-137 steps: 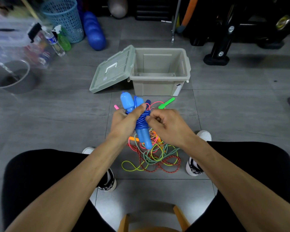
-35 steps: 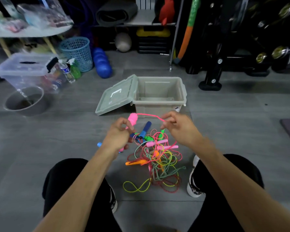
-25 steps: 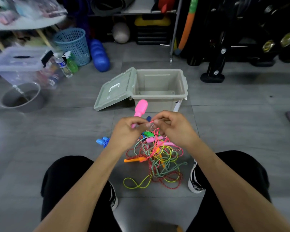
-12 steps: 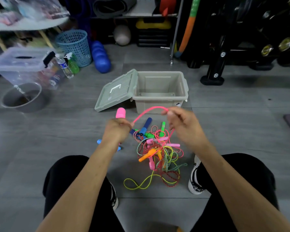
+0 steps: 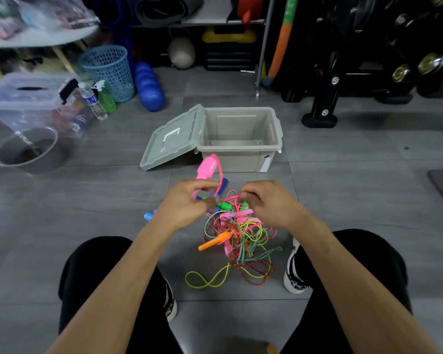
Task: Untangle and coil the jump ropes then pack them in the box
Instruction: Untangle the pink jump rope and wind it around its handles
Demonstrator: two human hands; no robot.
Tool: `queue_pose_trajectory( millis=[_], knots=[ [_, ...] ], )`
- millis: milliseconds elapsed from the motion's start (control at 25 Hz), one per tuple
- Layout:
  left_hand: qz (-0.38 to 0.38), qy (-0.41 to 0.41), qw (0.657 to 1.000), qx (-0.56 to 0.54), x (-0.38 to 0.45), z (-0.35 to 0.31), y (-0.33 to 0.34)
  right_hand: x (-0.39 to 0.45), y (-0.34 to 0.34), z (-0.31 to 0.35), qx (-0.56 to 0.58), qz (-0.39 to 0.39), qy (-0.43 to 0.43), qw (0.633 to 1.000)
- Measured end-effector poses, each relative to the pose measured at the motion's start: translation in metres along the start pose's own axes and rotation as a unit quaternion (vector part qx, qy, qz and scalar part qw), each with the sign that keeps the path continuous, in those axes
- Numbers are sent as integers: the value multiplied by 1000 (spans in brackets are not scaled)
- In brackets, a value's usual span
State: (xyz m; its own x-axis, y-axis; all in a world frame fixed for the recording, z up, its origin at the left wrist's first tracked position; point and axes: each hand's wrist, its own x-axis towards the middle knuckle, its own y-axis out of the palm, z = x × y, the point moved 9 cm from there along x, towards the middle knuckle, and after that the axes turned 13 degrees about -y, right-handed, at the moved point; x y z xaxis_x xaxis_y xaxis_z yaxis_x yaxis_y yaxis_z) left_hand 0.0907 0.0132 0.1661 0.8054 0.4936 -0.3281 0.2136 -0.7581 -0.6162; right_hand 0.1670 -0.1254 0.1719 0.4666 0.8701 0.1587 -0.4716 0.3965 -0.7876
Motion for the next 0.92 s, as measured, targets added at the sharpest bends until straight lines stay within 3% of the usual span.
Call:
queue_pose_trajectory(
  millis=[120, 200, 320, 400, 480, 560, 640, 680, 720, 800, 920],
  knots=[
    [19, 55, 998, 9, -6, -14, 16, 0, -4, 10, 68, -35, -8, 997],
    [3, 21, 995, -100, -4, -13, 9, -2, 0, 3, 132, -42, 32, 990],
    [-36, -85, 943, -319, 3, 10, -8, -13, 36, -18, 202, 71, 104, 971],
    [-58, -128, 917, -373, 7, 26, -14, -25, 60, -33, 165, 174, 145, 960],
    [-63, -169, 927, -328, 11, 41, -12, -23, 51, -39, 115, 142, 141, 973],
    [-69, -208, 957, -190, 14, 54, -7, -12, 12, -26, 131, -44, 92, 986],
    [-42, -213, 975, -55, 18, 59, 2, -14, -34, -10, 176, -233, 48, 955],
    [-15, -207, 978, -16, 18, 57, 8, -15, -47, -5, 176, -271, 30, 946],
    [11, -193, 981, 4, 18, 53, 15, -14, -51, 0, 158, -270, 20, 950],
    [27, -151, 988, -3, 13, 37, 16, -8, -40, 3, 115, -195, 17, 974],
    [-37, -83, 995, 44, 6, 20, 1, -3, -24, 5, 95, -120, 15, 988]
  ],
)
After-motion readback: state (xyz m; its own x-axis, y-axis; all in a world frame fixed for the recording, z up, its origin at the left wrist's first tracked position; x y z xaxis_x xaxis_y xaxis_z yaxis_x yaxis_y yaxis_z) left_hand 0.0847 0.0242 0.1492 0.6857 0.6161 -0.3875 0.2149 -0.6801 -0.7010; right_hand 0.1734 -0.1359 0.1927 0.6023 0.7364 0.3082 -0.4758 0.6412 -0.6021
